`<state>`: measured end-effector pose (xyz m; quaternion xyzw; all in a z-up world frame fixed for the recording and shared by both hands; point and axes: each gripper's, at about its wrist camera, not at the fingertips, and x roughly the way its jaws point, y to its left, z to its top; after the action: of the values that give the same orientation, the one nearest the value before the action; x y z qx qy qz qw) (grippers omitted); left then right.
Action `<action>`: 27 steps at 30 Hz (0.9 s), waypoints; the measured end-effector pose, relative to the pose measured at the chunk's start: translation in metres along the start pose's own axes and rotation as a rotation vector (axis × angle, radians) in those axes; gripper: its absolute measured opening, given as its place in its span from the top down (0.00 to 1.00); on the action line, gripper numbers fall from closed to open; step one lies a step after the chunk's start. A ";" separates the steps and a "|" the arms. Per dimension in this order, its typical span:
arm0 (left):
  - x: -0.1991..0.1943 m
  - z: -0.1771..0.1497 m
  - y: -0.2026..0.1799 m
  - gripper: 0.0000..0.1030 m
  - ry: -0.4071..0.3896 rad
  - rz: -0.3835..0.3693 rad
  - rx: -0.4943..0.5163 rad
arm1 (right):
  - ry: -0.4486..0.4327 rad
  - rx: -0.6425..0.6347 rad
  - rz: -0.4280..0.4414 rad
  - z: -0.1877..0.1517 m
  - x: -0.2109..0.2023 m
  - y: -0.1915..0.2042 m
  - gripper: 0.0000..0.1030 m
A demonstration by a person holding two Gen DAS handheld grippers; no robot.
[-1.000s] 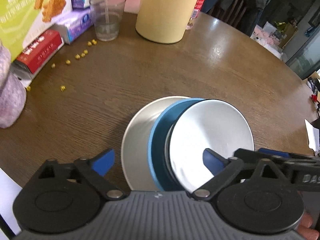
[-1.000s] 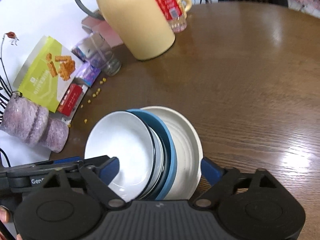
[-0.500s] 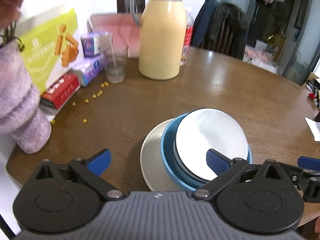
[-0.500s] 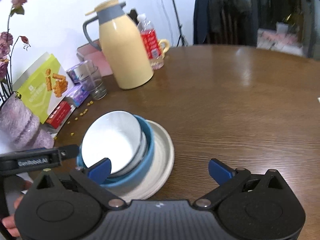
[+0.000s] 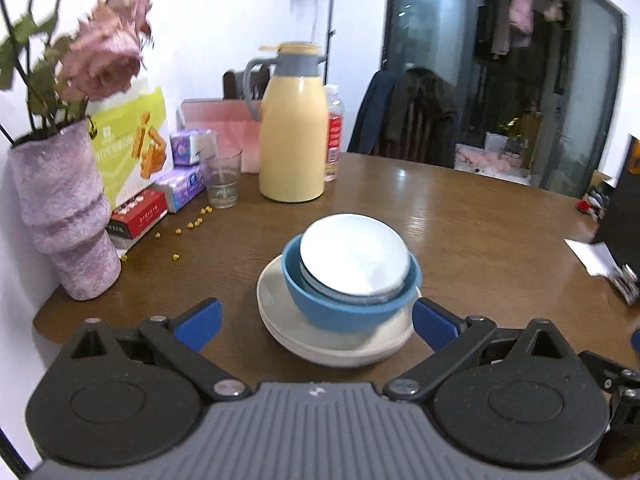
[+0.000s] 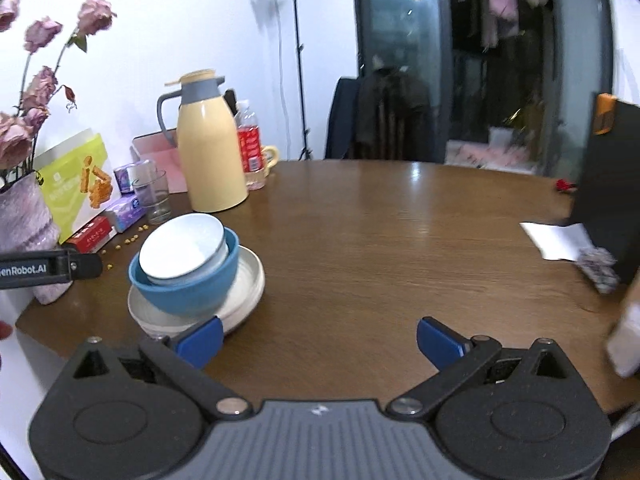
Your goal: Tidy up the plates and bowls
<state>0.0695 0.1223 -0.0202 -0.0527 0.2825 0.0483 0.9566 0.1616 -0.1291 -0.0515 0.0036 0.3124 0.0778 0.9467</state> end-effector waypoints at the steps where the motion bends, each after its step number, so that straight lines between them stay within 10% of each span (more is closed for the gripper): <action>1: -0.008 -0.006 -0.003 0.00 -0.007 0.003 0.006 | -0.010 -0.004 -0.016 -0.009 -0.011 -0.002 0.00; 27: -0.134 -0.091 -0.002 0.00 -0.039 -0.103 0.098 | -0.098 0.096 -0.102 -0.115 -0.164 0.007 0.00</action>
<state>-0.0917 0.1002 -0.0230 -0.0192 0.2627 -0.0138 0.9646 -0.0377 -0.1520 -0.0465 0.0367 0.2691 0.0142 0.9623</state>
